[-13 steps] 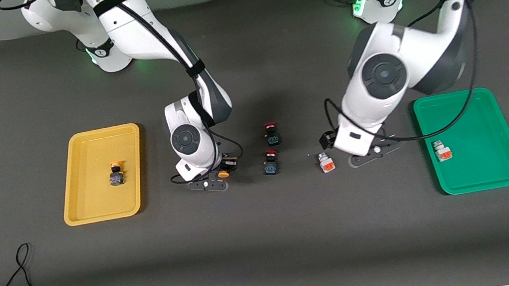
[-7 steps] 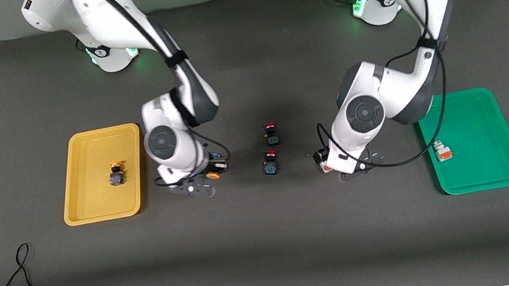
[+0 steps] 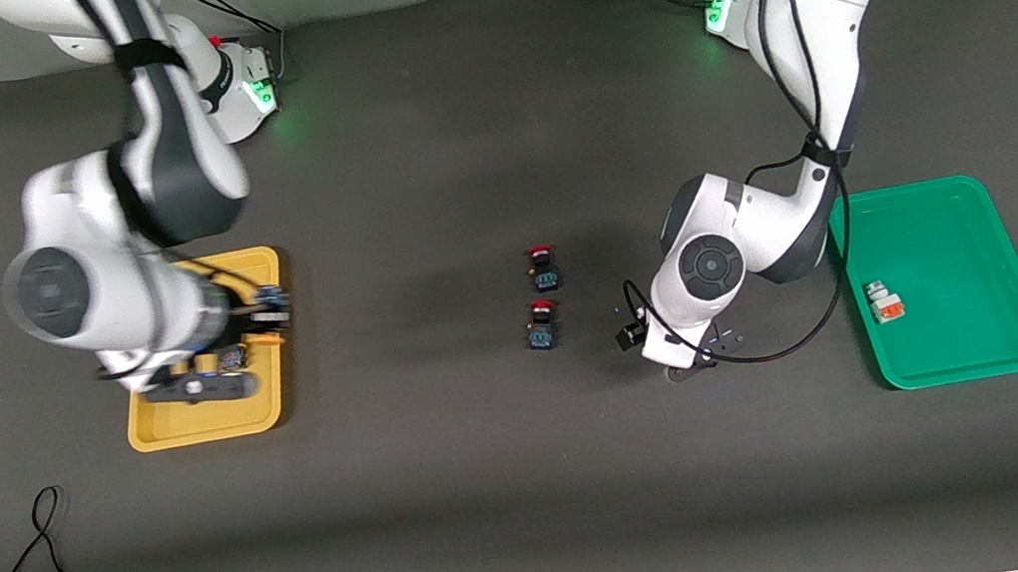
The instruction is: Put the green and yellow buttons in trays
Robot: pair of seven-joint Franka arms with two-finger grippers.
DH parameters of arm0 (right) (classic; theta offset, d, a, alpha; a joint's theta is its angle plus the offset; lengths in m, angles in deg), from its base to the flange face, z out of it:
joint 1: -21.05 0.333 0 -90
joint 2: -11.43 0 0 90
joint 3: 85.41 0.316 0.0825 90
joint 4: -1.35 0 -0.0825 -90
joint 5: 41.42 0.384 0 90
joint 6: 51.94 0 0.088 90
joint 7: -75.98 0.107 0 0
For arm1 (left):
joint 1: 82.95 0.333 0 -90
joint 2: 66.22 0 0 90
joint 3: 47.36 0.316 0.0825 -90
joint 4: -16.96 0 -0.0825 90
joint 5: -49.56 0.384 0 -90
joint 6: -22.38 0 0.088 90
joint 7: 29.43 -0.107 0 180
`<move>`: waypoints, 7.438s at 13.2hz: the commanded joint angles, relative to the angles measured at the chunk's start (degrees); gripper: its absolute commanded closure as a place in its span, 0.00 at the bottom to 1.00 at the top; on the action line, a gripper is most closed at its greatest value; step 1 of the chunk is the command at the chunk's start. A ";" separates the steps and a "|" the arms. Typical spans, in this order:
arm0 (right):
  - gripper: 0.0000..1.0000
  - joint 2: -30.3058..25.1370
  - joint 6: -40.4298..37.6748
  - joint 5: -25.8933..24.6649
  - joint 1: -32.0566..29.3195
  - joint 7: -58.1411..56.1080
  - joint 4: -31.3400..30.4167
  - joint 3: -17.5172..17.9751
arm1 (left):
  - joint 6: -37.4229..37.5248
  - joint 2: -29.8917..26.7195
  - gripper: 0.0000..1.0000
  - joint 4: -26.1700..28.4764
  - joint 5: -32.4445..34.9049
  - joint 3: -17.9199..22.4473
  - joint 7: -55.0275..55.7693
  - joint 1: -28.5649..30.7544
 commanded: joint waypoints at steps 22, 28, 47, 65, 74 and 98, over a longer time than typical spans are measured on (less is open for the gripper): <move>1.00 19.78 42.41 32.70 -1.60 -60.10 -30.91 -6.63 | 37.03 -27.44 1.00 0.68 0.83 0.82 -48.36 26.62; 0.00 18.48 41.01 33.51 -1.86 -59.77 -30.56 -7.24 | 17.84 -19.81 1.00 10.14 6.01 0.82 -59.67 38.95; 0.00 14.69 -23.95 16.02 4.91 -40.08 20.06 -44.86 | 28.36 -25.23 0.00 -1.14 6.45 -1.01 -63.72 41.61; 0.00 10.83 -24.39 16.65 -2.02 -19.00 24.27 -31.52 | 38.61 -38.77 0.00 -4.50 -0.05 9.52 -46.84 13.30; 0.00 2.40 -26.94 4.19 -22.83 -13.90 30.88 -0.98 | 38.69 -38.77 0.00 -4.59 -2.69 11.11 -46.66 14.27; 0.00 -19.77 -10.06 -20.01 -50.20 -1.50 6.62 49.62 | 39.22 -38.86 0.00 -4.86 -1.55 11.11 -46.40 14.18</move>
